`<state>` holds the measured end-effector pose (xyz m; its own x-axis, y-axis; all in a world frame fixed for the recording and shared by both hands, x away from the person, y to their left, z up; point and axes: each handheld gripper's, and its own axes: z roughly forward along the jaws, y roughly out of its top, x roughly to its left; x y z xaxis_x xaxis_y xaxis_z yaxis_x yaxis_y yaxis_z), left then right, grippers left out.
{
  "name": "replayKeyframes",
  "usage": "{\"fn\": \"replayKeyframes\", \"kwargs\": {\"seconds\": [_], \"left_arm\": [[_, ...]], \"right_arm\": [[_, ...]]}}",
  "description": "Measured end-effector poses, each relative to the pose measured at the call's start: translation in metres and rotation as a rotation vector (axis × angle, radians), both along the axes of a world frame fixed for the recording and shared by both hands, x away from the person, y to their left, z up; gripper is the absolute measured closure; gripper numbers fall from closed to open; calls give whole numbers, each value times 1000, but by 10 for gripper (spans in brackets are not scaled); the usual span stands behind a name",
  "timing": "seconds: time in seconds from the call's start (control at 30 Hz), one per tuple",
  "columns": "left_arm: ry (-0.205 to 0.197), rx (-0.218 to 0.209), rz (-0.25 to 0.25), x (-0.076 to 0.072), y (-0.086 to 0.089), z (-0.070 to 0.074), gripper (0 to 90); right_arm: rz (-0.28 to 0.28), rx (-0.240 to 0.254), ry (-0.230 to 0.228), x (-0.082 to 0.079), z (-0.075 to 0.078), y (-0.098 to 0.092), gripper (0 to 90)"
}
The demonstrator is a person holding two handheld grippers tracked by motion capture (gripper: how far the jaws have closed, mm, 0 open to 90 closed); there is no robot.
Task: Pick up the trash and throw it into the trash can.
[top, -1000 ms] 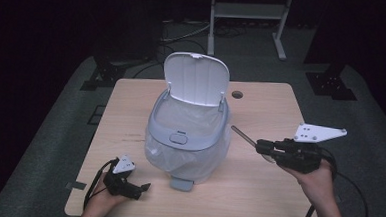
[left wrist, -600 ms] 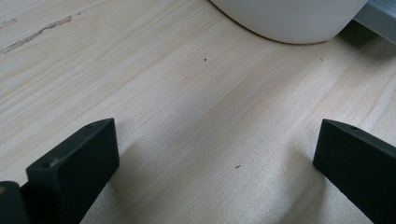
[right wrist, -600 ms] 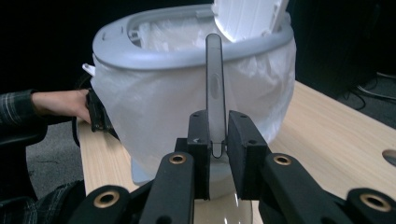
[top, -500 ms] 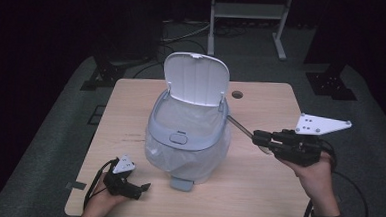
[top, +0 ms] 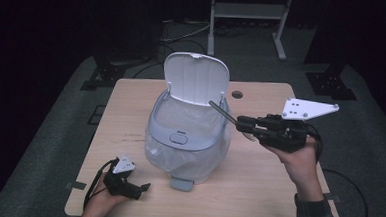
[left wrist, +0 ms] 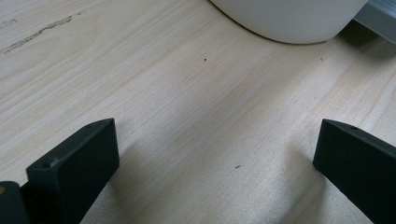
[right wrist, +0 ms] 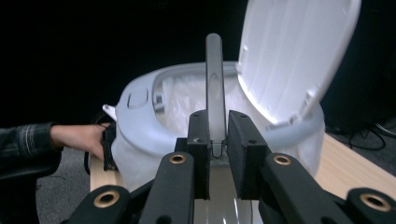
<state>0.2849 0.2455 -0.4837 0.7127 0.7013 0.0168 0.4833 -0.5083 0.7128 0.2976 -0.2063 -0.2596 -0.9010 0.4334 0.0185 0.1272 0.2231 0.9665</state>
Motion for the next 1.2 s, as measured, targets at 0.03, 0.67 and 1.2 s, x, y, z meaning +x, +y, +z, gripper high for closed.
{"fn": "replayKeyframes", "kwargs": {"seconds": [0.03, 0.67, 1.2], "left_arm": [[0, 0, 0, 0, 0, 0, 0], [0, 0, 0, 0, 0, 0, 0], [2, -1, -8, 0, 0, 0, 0]], "right_arm": [[4, 1, -5, 1, 2, 3, 789], [80, 19, -4, 32, 23, 56, 789], [91, 29, 28, 54, 20, 85, 788]]}}
